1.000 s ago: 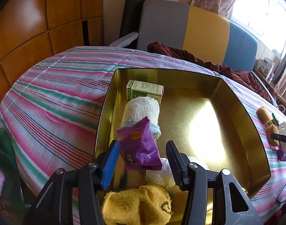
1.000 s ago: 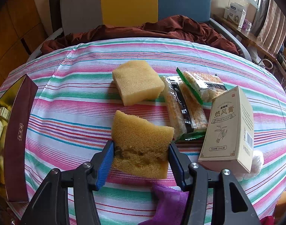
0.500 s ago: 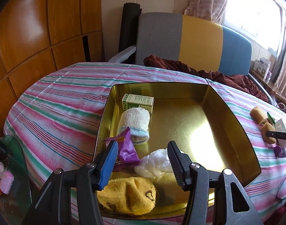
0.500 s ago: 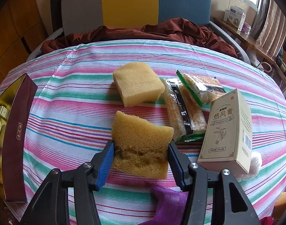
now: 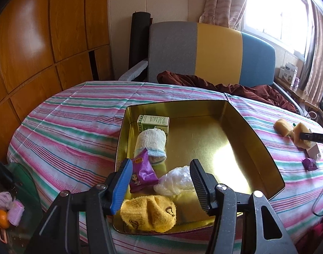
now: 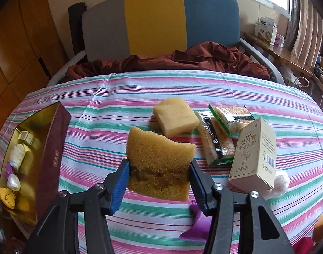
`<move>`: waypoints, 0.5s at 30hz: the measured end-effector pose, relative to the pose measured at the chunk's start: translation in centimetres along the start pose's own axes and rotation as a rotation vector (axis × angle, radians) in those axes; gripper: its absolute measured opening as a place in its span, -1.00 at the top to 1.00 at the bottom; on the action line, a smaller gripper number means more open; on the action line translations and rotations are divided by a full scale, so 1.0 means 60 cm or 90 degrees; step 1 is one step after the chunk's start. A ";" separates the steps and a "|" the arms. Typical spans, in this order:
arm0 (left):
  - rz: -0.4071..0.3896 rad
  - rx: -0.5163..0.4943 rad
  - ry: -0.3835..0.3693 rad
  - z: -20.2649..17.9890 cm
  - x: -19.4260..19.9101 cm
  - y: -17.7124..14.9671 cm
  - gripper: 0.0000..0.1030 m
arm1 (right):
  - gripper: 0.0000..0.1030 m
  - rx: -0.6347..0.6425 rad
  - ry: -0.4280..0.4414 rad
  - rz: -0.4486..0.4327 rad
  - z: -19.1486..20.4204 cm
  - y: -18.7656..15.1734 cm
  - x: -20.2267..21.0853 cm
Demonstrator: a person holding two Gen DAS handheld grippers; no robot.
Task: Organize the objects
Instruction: 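Carry the yellow sponge with the right gripper into the gold tin and release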
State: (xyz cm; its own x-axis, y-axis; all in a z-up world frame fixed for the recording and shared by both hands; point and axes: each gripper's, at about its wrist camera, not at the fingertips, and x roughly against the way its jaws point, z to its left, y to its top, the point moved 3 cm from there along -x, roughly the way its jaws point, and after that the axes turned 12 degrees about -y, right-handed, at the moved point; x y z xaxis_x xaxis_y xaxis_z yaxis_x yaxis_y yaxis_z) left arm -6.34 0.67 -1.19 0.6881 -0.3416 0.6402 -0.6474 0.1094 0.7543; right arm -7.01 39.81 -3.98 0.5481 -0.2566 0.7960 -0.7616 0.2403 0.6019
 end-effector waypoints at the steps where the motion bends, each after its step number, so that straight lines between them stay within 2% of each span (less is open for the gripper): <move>1: 0.000 -0.003 0.000 0.000 0.001 -0.001 -0.11 | -0.07 0.006 0.010 -0.007 0.013 0.003 0.010; 9: 0.003 -0.006 -0.002 0.011 0.013 -0.010 -0.11 | -0.07 0.074 0.121 -0.043 0.159 0.022 0.079; 15: 0.005 -0.007 -0.002 0.024 0.020 -0.016 -0.11 | -0.07 0.141 0.202 -0.029 0.292 0.014 0.099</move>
State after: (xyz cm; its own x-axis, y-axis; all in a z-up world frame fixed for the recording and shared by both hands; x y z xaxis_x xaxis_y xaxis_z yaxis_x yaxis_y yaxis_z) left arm -5.36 -1.21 -1.36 0.6825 -0.3435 0.6451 -0.6487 0.1219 0.7512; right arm -10.47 22.08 0.14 0.6369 0.0485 0.7694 -0.7708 0.0180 0.6369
